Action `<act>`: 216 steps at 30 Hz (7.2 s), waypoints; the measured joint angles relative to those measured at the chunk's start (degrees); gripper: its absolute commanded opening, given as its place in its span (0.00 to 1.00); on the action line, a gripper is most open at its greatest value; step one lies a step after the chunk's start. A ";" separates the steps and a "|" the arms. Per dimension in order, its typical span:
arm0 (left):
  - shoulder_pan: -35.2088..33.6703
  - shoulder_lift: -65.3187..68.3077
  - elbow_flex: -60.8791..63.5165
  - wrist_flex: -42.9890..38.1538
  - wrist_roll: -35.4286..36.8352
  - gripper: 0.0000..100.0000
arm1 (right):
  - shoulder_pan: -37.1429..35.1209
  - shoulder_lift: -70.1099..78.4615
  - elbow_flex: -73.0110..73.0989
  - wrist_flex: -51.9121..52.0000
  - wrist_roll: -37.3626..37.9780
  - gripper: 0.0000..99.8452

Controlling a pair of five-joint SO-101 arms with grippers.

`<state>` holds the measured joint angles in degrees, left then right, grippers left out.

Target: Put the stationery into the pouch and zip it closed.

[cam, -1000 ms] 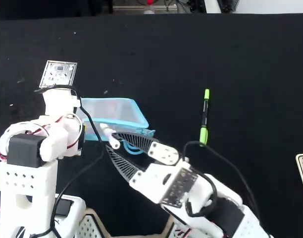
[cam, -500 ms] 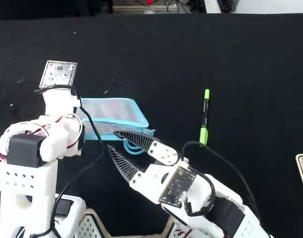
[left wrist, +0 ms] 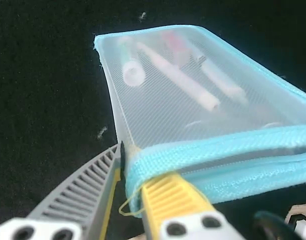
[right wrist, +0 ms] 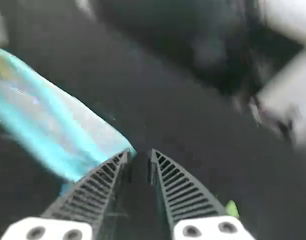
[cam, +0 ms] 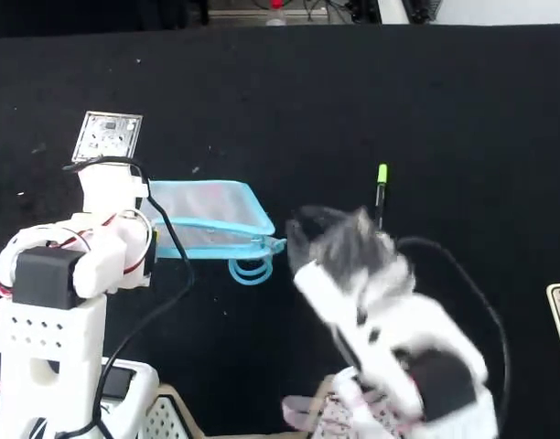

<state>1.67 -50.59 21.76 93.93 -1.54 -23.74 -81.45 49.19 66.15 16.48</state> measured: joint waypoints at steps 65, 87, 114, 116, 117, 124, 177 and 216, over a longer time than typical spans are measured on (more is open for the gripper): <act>0.00 0.00 0.00 0.00 0.00 0.03 | 28.22 120.44 -70.24 21.19 3.78 0.01; 0.00 0.00 0.00 0.00 0.00 0.03 | 22.51 82.11 -19.52 -7.47 1.93 0.14; 0.00 0.00 0.00 0.00 0.00 0.03 | 23.65 94.33 -25.85 -10.55 14.86 0.01; 0.00 0.00 0.00 0.00 0.00 0.03 | 23.65 91.34 -25.76 -6.15 14.86 0.01; 0.00 0.00 0.00 0.00 0.00 0.03 | 23.65 89.23 -25.76 -4.13 14.86 0.01; 0.00 0.00 0.00 0.00 0.00 0.03 | 17.67 67.60 -25.76 10.20 10.55 0.01; 0.44 -0.18 0.79 0.00 0.00 0.03 | -26.81 -17.05 20.48 -50.29 -5.71 0.01; 0.44 -0.18 0.79 0.00 -0.09 0.03 | -26.64 -14.07 27.87 -35.69 -9.85 0.12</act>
<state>2.11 -50.77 22.55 93.93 -1.63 -50.37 -95.52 77.05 30.46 6.64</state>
